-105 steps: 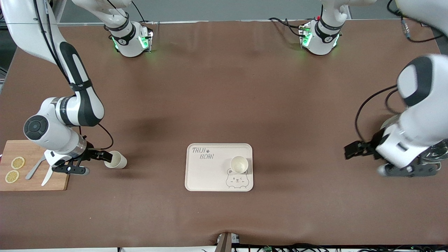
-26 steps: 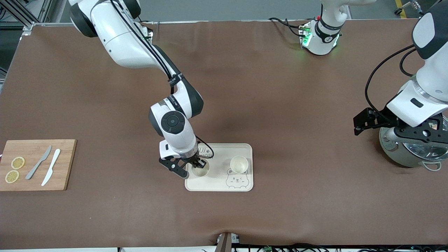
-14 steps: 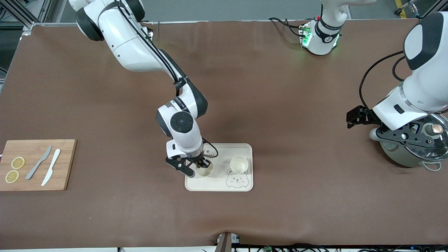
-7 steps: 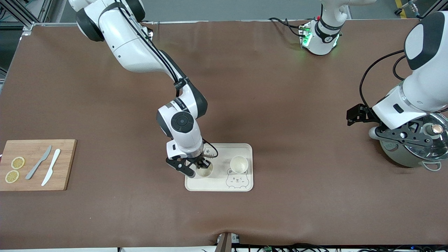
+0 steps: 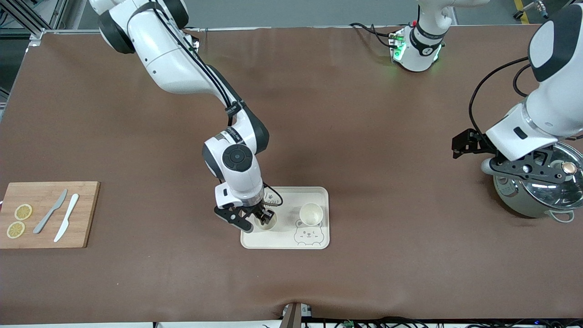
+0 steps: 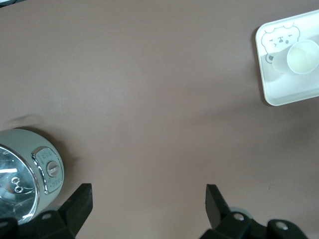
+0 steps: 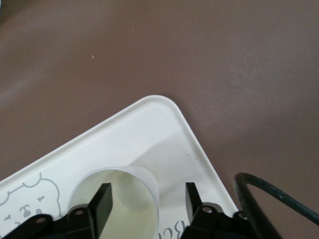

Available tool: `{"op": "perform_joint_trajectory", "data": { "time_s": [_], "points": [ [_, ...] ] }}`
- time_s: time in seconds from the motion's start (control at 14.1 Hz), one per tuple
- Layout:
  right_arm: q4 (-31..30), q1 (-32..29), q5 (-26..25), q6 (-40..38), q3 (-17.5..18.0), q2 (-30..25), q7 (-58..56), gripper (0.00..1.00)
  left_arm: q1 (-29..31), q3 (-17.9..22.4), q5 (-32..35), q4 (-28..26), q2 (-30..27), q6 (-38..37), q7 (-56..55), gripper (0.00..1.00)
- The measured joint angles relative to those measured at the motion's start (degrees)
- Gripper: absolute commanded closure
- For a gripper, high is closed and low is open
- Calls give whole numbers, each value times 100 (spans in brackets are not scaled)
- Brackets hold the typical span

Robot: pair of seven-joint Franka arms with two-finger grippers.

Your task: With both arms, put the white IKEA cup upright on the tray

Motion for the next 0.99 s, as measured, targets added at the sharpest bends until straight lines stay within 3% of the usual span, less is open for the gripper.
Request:
{"op": "perform_joint_trajectory", "data": {
  "time_s": [0.21, 0.42, 0.71, 0.99],
  "points": [
    [169, -12, -5, -824, -31, -356, -121, 0, 13, -14, 0, -821, -445, 678, 0, 0],
    [245, -56, -2, -1845, -31, -1184, -380, 0, 43, -13, 0, -1540, -878, 1081, 0, 0],
    [230, -152, 210, -3404, -28, -2279, -1134, 0, 75, -9, -117, -1573, -1000, 1040, 6, 0],
    [54, -737, 379, -4426, -42, -3305, -2580, 0, 118, 21, -246, -1341, -991, 703, 127, 0]
  ]
}}
